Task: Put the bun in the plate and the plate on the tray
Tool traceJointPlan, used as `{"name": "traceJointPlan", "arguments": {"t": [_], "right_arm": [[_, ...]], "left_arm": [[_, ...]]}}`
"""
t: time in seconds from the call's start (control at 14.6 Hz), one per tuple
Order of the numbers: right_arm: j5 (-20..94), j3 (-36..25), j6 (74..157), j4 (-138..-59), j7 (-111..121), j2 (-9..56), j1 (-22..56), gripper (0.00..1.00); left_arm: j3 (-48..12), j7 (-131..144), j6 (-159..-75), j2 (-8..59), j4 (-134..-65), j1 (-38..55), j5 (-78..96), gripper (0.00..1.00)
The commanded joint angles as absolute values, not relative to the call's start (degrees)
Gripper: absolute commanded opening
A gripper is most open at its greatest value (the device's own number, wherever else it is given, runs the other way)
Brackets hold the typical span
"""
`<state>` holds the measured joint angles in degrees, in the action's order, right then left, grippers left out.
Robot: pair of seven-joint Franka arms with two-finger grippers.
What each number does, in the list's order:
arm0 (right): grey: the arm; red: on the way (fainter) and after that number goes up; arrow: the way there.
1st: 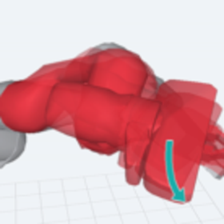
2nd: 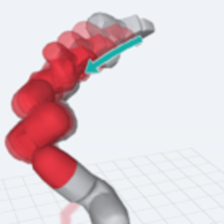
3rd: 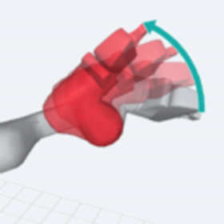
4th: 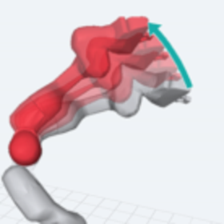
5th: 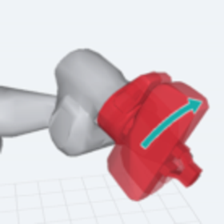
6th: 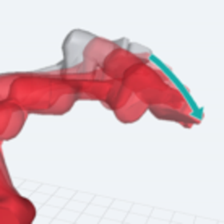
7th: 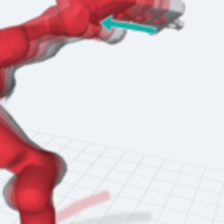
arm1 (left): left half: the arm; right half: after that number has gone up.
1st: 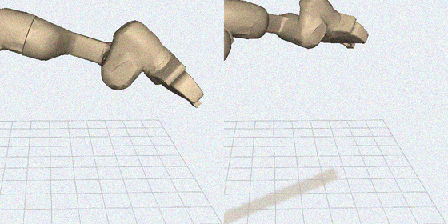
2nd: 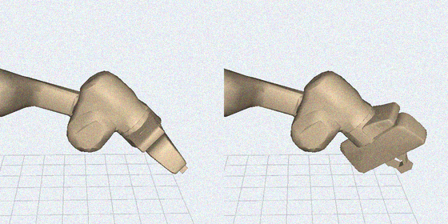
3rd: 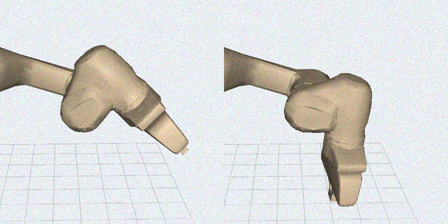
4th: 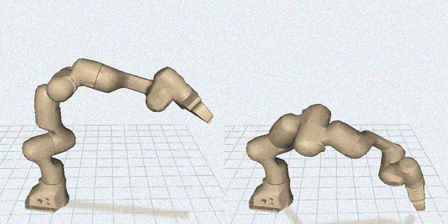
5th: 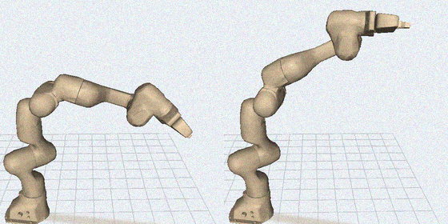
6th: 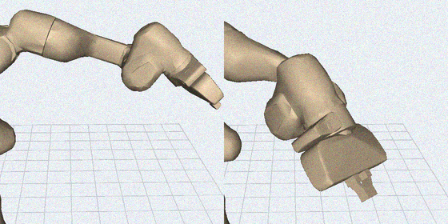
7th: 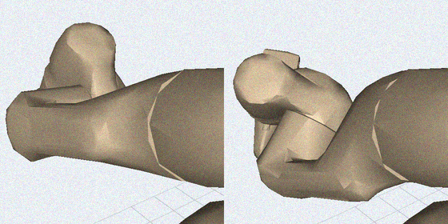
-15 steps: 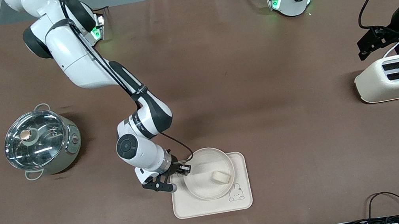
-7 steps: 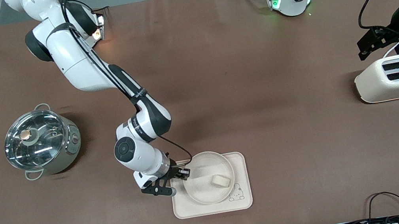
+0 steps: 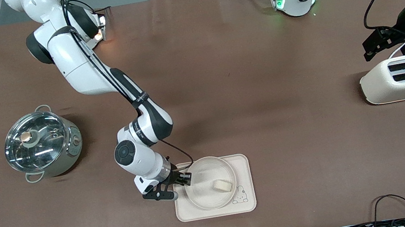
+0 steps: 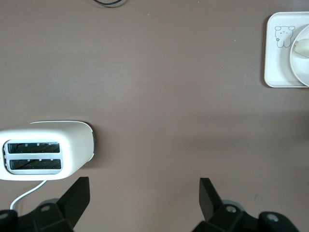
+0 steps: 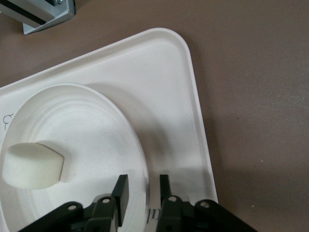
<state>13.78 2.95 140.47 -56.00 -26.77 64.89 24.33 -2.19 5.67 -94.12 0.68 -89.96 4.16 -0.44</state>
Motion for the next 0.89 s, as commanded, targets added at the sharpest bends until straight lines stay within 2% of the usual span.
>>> {"name": "traceJointPlan", "arguments": {"t": [0.0,0.2,0.34,0.41,0.48,0.61,0.82], "right_arm": [[14.2,3.4,139.0,-55.2,-25.4,63.9,23.4,0.45],[14.4,3.5,131.0,-55.2,-26.1,60.6,23.0,0.60],[14.2,3.4,128.5,-55.5,-26.4,58.8,23.0,0.72],[14.2,3.4,126.3,-56.2,-26.7,57.5,22.7,0.82],[14.1,3.4,124.5,-57.5,-27.4,55.8,22.6,0.90],[13.8,2.7,122.5,-62.5,-27.8,50.8,22.2,1.00],[12.9,0.6,122.5,-73.4,-27.9,40.3,22.8,1.00]], "left_arm": [[-2.2,4.7,-93.3,1.1,-88.7,3.9,0.5,1.00],[-2.2,4.7,-93.3,1.2,-88.7,3.9,0.5,1.00],[-2.2,4.7,-93.3,1.1,-88.7,3.9,0.5,1.00],[-2.2,4.7,-93.2,1.1,-88.7,3.9,0.5,1.00],[-2.2,4.7,-93.3,1.2,-88.7,3.9,0.5,1.00],[-2.2,4.7,-93.3,1.1,-88.7,3.9,0.5,1.00],[-2.2,4.7,-93.3,1.1,-88.7,3.9,0.5,1.00]]}}
